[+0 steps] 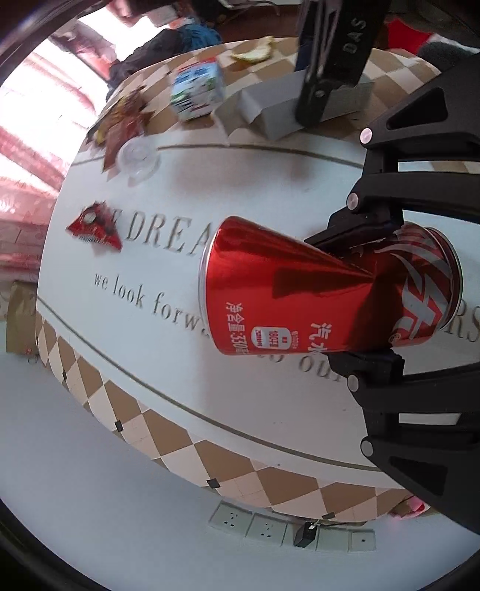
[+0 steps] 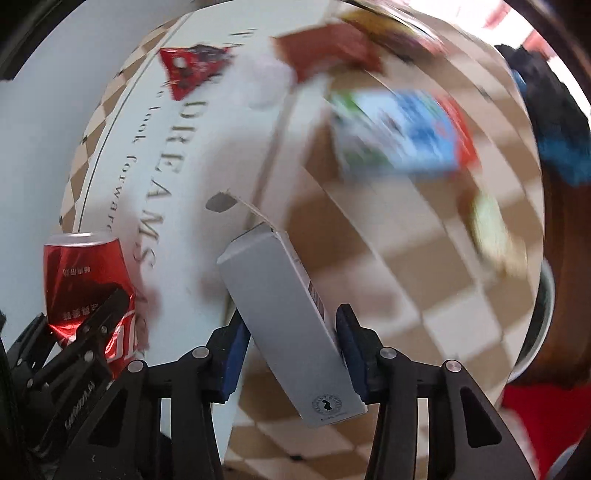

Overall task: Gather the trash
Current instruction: 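Carry the red can and white box over the trash bin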

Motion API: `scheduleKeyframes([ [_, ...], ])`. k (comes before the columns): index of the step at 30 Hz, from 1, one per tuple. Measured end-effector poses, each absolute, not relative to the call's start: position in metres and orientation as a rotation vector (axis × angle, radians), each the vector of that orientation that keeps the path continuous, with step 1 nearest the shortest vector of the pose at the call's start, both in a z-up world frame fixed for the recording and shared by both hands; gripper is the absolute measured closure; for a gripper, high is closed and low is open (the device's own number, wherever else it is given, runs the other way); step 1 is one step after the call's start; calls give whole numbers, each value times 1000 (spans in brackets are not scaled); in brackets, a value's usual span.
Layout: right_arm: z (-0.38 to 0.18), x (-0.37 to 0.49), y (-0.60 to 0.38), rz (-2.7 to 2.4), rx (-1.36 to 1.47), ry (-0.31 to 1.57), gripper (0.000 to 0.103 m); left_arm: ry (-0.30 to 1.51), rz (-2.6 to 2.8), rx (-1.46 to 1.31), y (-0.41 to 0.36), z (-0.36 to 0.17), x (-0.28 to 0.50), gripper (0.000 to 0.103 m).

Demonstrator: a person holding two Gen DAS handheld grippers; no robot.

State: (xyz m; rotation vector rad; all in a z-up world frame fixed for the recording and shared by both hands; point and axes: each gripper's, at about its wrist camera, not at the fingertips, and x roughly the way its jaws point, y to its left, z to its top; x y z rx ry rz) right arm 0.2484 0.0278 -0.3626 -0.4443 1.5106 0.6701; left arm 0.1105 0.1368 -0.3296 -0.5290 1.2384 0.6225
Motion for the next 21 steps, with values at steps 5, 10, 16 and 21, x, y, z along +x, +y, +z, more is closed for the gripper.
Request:
scheduleKeyframes([
  [5,-369,242,-10,636,-322,1576,54,1257,587,-476,109,-329,112,62],
  [10,-377,221,-17,638,-338,1560,53,1268,577,-457,90,-330,116,62],
  [16,-370,210,-36,618,-324,1492,62,1255,591,-420,77,-317,112,62],
  [21,-338,213,-67,616,-201,1415,62,1216,574,-389,58,-289,109,62],
])
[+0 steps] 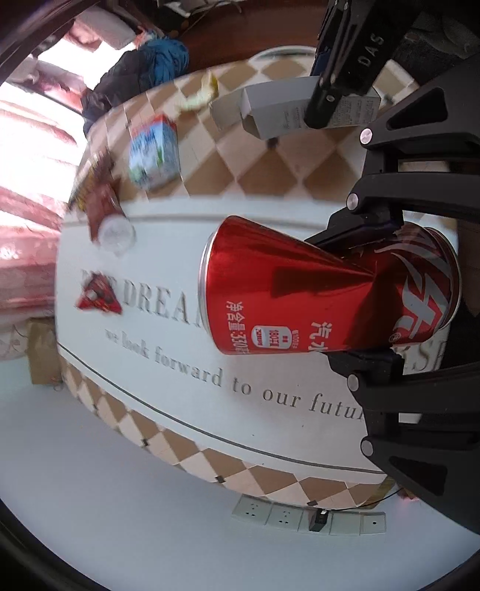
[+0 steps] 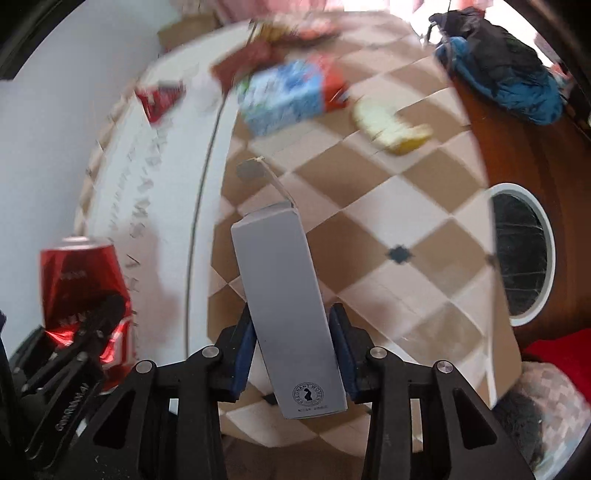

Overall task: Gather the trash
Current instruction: 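Carry the red can and white box over the trash bin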

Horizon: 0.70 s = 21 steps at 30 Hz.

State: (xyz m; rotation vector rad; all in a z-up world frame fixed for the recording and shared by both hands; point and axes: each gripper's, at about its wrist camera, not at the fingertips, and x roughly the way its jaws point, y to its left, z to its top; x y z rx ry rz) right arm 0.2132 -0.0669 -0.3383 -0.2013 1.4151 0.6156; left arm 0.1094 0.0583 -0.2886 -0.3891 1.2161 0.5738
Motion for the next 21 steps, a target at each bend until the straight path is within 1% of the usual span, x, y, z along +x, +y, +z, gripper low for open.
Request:
scheduleKeyframes([
  [6,-268,225,-163,586,31,1281,62,1119,472,-305,5,-232,127,62],
  [12,-217,251,-253,489,134,1163,62,1009,287,-247,-74,-173,178,62],
  [17,-196,284,-326,412,170,1121,62,989,141,-225,-137,-158,233,62],
  [21,-208,320,-371,342,145,1137,62,1035,52,-255,-171,-176,285,62],
])
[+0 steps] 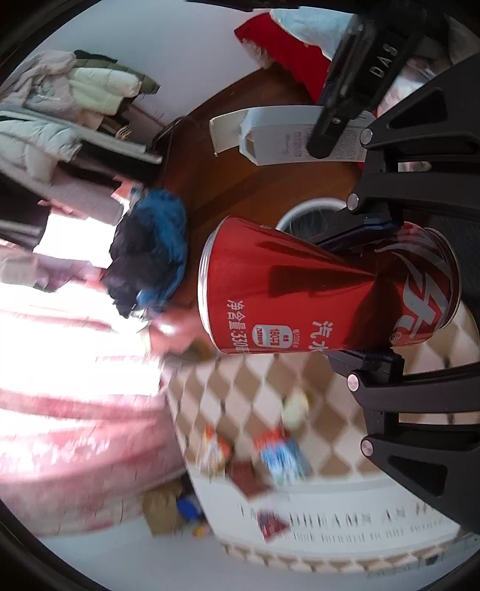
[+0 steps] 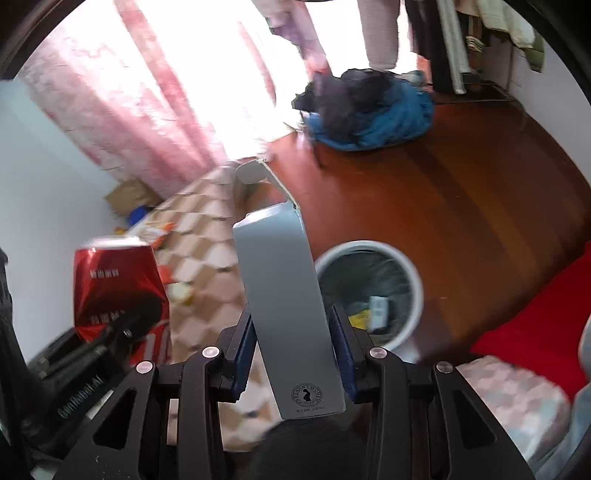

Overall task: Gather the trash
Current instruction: 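Carry the red can and white box over the trash bin, then open both tools, dropping the can and white box into the bin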

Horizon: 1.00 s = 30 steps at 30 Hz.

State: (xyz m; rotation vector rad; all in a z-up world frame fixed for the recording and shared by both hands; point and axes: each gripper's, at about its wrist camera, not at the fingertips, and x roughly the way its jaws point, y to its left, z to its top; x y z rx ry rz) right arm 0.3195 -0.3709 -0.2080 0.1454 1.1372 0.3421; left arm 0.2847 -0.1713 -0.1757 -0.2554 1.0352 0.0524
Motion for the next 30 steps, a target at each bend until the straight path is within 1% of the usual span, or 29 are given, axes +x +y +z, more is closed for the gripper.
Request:
scheduleKeyframes([
  [3,-239,351,-394,305,123,1205,62,1102,0,-290,-188,-201,325,62],
  [9,-328,407,-419,268,127,1376,62,1281,-62,-333,-214,-280,396,62],
  [13,-377,432,-426,237,146,1450,62,1417,-76,-383,-221,-336,435,61],
  [17,-416,454,-428,213,174,1501,62,1512,-60,-348,-229,-377,461,61],
  [18,-427,460,-428,216,176,1521,62,1533,-59,-331,-231,-383,466,59],
  [20,-440,462,-425,212,177,1545,60,1549,-47,-292,-234,-392,472,46],
  [22,-453,464,-424,197,173,1567,44,1550,-31,-262,-235,-395,474,21],
  [23,-458,462,-426,189,176,1575,29,1545,-22,-257,-233,-394,474,16],
  [24,-461,461,-427,187,180,1579,20,1542,-10,-250,-230,-394,472,10],
  [25,-463,460,-428,181,181,1584,17,1539,2,-246,-226,-393,470,8],
  [29,-468,446,-434,133,133,1598,0,1483,78,-191,-213,-379,456,8],
  [30,-465,443,-434,128,121,1591,0,1462,93,-174,-212,-374,451,8],
])
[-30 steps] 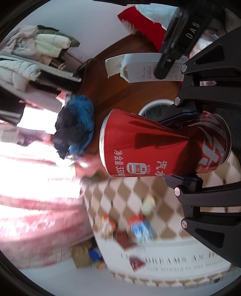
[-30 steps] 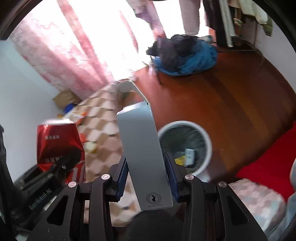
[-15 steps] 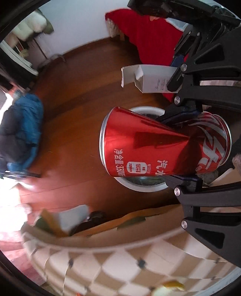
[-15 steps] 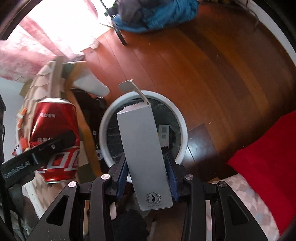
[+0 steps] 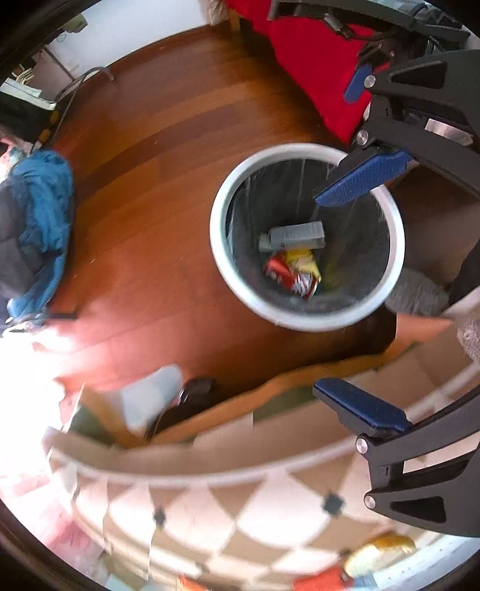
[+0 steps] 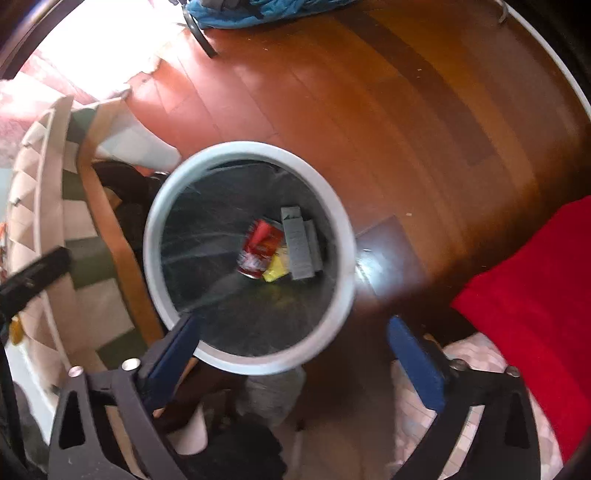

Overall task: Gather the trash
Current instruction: 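Open both tools, dropping the can and white box into the bin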

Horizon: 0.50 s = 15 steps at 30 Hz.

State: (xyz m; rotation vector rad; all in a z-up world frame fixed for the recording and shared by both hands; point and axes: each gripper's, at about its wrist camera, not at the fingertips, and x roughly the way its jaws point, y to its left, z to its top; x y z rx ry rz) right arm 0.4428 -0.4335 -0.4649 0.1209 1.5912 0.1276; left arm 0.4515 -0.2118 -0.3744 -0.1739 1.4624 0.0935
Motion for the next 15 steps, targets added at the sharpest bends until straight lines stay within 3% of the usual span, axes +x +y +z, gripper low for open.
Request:
scheduleKeyframes([
  [15,-409,399,-433,105,38,1475,0,1368,149,-114,-222,-338,391,8],
])
